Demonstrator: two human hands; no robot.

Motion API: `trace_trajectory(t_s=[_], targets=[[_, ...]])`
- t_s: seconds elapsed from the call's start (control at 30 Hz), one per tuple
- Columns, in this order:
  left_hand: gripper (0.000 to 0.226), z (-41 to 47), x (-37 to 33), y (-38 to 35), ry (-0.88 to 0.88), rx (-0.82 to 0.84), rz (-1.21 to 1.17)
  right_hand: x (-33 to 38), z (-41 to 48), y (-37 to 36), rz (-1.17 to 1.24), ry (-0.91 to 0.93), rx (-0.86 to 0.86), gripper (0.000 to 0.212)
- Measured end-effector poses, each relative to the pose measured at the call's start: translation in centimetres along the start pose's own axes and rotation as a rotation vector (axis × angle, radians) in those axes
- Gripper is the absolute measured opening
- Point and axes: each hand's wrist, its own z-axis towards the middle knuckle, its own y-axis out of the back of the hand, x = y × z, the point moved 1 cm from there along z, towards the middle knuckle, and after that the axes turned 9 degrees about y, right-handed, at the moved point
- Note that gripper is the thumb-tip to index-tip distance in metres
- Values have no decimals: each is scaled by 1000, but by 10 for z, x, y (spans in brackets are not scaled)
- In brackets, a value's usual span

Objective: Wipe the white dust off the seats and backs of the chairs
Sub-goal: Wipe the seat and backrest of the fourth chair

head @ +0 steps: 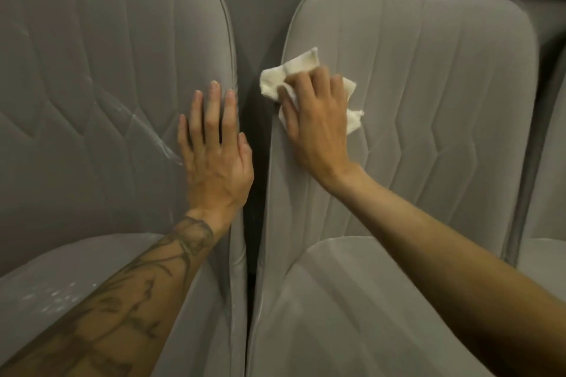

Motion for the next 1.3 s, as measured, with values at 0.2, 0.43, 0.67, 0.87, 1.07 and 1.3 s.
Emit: trace_trajectory(t_s=[0.2, 0.43, 0.67, 0.87, 1.07, 1.3], targets=[[69, 1, 1, -2, 5, -16, 14, 37, -168, 15, 190, 201, 403, 17], [70, 0, 2, -4, 6, -49, 14, -1, -78, 6, 78, 154, 179, 14], [66, 1, 0, -2, 2, -40, 27, 35, -190, 20, 279, 239, 509, 17], [66, 0, 0, -1, 12, -37, 45, 24, -159, 17, 233, 39, 434, 17], [63, 0, -1, -1, 9, -16, 87, 41, -210, 40, 359, 122, 819, 21], [58, -1, -8, 19, 12, 54, 102, 38, -234, 71, 286, 44, 960, 25]])
